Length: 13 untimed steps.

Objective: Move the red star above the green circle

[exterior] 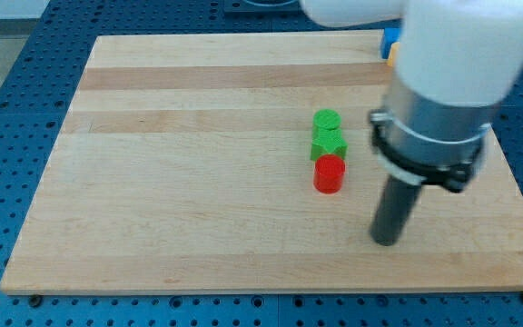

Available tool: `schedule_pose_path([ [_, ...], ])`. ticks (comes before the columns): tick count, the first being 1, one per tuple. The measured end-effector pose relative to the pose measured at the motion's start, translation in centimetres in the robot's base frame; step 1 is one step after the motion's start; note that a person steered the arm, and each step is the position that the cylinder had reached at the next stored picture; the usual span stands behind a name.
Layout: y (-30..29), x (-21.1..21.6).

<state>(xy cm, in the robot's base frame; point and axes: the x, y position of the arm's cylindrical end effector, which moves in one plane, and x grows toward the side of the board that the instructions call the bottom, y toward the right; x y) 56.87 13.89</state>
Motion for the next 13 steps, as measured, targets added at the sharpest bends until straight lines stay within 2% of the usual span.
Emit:
schedule_pose_path([
  [2, 4.9, -2.9],
  [8, 5.7, -15.3],
  [10, 9.0, -17.9],
  [13, 5.3, -20.0],
])
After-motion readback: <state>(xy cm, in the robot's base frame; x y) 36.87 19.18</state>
